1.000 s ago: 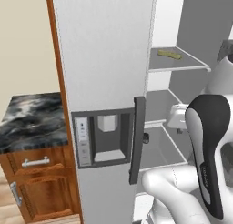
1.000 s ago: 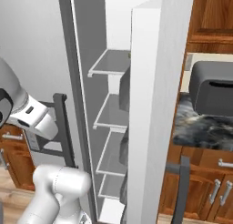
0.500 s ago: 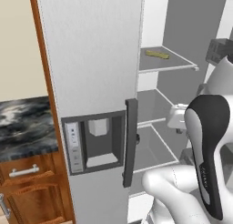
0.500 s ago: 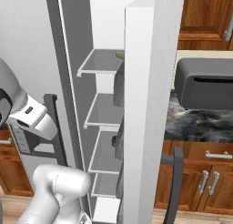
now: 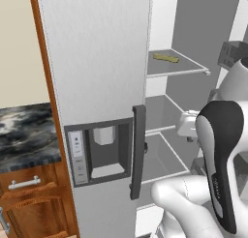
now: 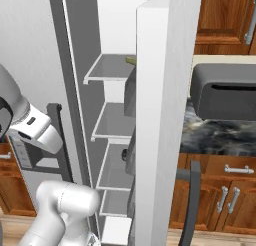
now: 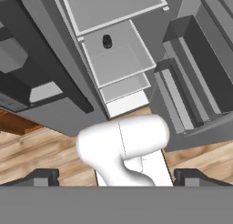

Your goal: Pick the egg and butter from the fridge and place them by the bowl for mixing.

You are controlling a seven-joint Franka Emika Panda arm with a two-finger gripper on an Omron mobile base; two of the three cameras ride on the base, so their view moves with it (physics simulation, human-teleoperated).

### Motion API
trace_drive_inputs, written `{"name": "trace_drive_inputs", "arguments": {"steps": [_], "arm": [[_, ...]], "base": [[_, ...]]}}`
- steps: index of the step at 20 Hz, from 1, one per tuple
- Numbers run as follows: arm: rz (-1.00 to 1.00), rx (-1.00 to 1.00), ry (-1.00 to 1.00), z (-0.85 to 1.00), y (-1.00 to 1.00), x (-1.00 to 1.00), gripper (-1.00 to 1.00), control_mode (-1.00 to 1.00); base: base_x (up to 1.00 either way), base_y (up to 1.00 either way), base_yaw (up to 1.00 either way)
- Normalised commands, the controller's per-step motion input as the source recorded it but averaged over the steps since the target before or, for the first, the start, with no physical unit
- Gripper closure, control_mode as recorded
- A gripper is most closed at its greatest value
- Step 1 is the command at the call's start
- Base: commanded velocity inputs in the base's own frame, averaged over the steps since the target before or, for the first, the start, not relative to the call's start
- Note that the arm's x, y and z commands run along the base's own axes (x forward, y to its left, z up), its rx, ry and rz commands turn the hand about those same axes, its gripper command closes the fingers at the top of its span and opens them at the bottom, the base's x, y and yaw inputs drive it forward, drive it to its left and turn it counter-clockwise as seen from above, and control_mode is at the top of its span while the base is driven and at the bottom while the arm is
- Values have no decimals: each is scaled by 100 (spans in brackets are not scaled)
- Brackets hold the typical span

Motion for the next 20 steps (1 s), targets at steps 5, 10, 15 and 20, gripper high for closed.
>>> {"name": "trace_drive_inputs", "arguments": {"steps": [5, 10, 15, 20], "arm": [[0, 0, 0, 0, 0, 0, -100, 100], [3, 0, -7, 10, 2, 0, -100, -100], [3, 1, -14, 38, 7, 9, -100, -100], [2, 0, -13, 42, 5, 16, -100, -100]], "base": [[0, 0, 0], [0, 0, 0], [0, 0, 0], [0, 0, 0]]}}
